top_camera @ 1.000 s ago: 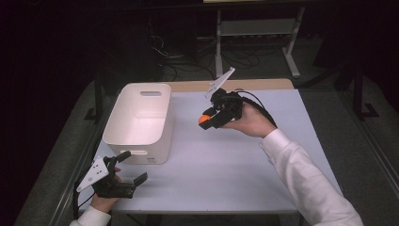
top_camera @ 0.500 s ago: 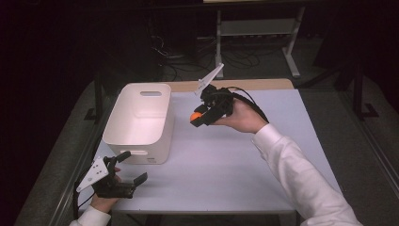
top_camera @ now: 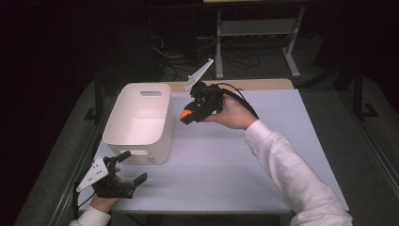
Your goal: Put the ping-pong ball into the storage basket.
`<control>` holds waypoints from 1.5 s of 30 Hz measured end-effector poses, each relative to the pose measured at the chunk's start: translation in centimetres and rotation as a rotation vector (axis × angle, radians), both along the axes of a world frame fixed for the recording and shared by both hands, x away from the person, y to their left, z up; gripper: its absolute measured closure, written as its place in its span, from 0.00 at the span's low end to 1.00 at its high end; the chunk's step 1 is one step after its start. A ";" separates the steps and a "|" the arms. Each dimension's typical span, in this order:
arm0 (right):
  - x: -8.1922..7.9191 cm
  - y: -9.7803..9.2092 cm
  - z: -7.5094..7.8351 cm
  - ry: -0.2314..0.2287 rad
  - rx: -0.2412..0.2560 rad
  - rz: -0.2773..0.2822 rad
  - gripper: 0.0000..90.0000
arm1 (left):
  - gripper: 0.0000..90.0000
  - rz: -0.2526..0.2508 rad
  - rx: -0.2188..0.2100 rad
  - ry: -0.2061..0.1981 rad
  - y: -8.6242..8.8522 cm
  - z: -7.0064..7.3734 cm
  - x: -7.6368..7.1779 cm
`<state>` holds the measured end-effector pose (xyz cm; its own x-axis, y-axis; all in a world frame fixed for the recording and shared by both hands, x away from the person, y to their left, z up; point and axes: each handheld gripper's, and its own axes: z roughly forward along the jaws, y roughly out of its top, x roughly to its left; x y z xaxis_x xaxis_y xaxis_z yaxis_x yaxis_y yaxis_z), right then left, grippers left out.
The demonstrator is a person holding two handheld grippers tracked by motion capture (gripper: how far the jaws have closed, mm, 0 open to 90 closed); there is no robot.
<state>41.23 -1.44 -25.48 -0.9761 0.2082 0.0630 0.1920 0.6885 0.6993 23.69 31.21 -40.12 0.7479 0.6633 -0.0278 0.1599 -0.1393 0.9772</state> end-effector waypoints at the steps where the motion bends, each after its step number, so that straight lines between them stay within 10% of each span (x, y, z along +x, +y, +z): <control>1: 0.1 0.1 0.1 0.000 0.000 0.002 0.55 | 0.01 -0.001 0.002 -0.001 0.0 0.0 0.0; 45: 1.6 5.3 1.6 0.005 0.043 0.092 0.55 | 0.01 0.001 -0.006 0.007 0.0 0.0 0.0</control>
<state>42.79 3.86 -23.93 -0.9906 0.1143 0.0753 0.1329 0.6725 0.7280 23.65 31.23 -40.14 0.7470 0.6638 -0.0370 0.1669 -0.1333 0.9769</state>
